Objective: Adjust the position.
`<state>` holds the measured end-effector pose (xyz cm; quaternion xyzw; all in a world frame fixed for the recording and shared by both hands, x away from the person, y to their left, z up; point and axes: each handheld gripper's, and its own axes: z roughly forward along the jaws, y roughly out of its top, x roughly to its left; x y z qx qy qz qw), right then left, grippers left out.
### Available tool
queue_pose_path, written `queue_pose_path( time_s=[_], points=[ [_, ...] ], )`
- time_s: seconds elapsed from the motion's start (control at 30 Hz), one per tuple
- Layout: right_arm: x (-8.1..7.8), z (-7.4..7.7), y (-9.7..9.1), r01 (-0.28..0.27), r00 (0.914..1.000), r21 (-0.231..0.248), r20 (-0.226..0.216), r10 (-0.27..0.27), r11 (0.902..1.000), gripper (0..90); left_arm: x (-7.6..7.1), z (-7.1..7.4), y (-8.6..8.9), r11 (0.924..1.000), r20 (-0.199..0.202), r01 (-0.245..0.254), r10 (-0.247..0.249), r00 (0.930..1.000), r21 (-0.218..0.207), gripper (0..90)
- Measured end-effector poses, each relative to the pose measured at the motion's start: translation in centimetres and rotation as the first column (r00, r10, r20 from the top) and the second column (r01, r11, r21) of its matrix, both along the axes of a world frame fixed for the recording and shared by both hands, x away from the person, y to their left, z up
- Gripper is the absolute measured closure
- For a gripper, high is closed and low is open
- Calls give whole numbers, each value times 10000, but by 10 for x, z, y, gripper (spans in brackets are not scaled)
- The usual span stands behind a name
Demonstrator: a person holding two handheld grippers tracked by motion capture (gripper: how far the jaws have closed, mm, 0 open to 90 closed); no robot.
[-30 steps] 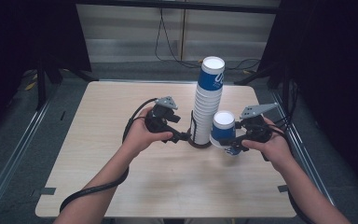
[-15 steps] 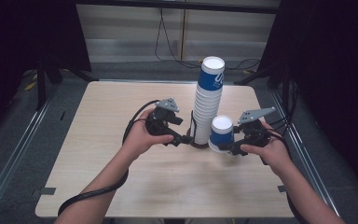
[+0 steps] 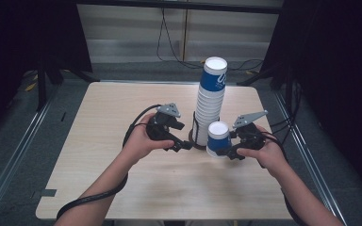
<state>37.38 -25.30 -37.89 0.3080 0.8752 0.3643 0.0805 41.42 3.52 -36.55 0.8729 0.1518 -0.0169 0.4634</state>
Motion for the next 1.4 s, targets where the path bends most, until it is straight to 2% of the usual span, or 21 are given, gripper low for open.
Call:
queue_pose_path(
  time_s=[0.17,0.2,0.3,0.57,0.63,0.87,0.9,0.97,1.17,1.4],
  points=[
    [0,2,5,-188,9998,-178,-34,187,9997,232,-3,4,1,9998,7,134,-134,9999,128,160],
    [0,2,5,-258,9997,-225,-31,257,9994,232,-3,4,0,9999,19,150,-150,9999,2,159],
    [2,1,8,-336,9994,-352,-124,332,9988,232,-3,5,-1,9995,15,300,-300,9995,139,159],
    [1,-3,12,-532,9983,-686,-267,515,9962,232,-5,3,-5,9987,-50,457,-456,9989,239,159],
    [0,-3,11,-630,9976,-669,-315,610,9958,232,-5,2,-6,9989,-62,451,-450,9990,116,159],
    [-2,-4,12,-718,9966,-830,-459,681,9940,232,-4,1,-7,9987,-151,505,-504,9986,79,159],
    [-2,-4,12,-742,9964,-862,-465,704,9935,233,-4,1,-6,9983,-114,537,-534,9985,215,159],
    [-1,-4,14,-809,9956,-905,-539,762,9926,233,-4,1,-6,9983,-68,558,-557,9984,154,159],
    [0,-4,19,-1179,9909,-1259,-799,1084,9850,233,-6,1,-7,9969,-89,724,-722,9974,303,159],
    [0,-4,24,-1784,9813,-1761,-1045,1618,9681,234,-7,0,-15,9945,-117,985,-981,9951,360,159]
  ],
)
